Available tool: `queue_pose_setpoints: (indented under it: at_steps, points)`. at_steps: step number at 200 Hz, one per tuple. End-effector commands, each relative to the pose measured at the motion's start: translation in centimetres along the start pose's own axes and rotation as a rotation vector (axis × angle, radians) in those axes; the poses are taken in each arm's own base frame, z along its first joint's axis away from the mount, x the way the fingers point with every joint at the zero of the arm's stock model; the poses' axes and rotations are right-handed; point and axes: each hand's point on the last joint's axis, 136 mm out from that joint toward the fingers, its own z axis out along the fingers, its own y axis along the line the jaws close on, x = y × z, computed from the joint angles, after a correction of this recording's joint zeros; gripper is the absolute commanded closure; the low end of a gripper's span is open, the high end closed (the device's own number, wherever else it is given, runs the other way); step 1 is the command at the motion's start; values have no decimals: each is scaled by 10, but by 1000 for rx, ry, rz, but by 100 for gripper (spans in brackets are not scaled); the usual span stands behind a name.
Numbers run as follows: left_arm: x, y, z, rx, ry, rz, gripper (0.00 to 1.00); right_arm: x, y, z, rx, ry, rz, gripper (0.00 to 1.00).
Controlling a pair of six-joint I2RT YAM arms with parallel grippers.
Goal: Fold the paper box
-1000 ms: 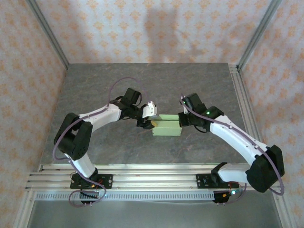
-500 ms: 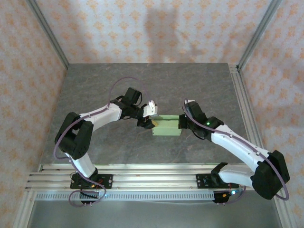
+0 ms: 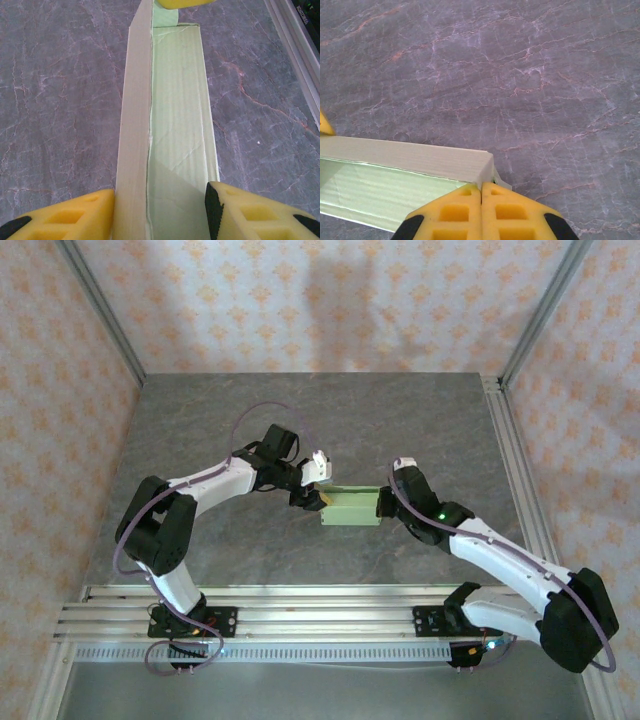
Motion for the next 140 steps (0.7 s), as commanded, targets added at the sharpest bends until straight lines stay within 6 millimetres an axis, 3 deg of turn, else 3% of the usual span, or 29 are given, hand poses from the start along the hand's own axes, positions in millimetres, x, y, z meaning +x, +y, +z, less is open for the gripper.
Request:
queue_pose_setpoints:
  at_steps: [1, 58, 90, 125, 140]
  points:
    - [10, 5, 4, -34, 55, -30, 49, 11, -13, -1, 59, 17, -48, 100]
    - [-16, 12, -11, -130, -21, -50, 45, 9, -14, -1, 52, -35, -37, 100]
    - [-26, 14, -19, -180, -54, -57, 30, 9, -16, -1, 53, -51, -37, 100]
    - [-31, 10, -25, -240, -70, -77, 4, 8, -15, -1, 50, -63, -30, 100]
    - [-34, 11, -30, -296, -90, -90, 0, 6, -14, -1, 52, -73, -29, 100]
